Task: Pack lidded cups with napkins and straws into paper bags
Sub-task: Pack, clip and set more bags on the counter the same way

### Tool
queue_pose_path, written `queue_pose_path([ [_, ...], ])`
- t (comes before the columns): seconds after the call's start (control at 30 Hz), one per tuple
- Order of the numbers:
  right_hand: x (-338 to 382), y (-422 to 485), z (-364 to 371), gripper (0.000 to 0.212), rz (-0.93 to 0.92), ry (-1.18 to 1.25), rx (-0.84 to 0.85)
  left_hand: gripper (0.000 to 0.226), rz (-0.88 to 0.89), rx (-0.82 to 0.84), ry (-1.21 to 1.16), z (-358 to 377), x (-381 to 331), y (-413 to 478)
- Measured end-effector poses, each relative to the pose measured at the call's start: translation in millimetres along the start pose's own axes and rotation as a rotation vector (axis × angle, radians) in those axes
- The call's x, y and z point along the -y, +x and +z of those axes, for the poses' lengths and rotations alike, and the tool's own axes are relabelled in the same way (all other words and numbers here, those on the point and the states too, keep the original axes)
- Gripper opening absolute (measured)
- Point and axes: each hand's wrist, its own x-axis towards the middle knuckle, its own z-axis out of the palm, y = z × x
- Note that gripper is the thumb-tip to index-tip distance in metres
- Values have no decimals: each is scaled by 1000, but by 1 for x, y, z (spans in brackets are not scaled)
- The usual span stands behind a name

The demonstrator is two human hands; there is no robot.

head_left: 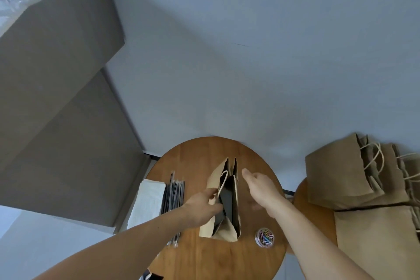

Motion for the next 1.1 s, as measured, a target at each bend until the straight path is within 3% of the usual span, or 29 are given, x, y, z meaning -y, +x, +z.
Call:
queue_pose_path([
  [0.13,-3,-5,21,51,52,228,158,77,-36,18,-9,10,-1,-3],
  [0.27,1,-5,33,39,-23,296,205,45,-125,-54,88,26,-13,-1],
  [0.4,-7,-2,27,35,-161,97,162,31,-176,-200,281,31,-27,6],
  [0.5,-13,5,17,27,-362,-235,72,30,-153,-221,310,28,-31,9],
  [0.63,-21,15,3,44,-711,-488,-280,26,-108,-252,416,16,-28,13],
  [0.73,-26,26,-11,54,-845,-641,-287,20,-48,-234,567,9,-29,17],
  [0.87,-28,35,-21,10,-850,-788,-224,29,48,-225,751,0,-36,21],
  [1.1,-47,33,-21,18,-681,-585,-205,12,104,-311,707,-13,-43,33],
])
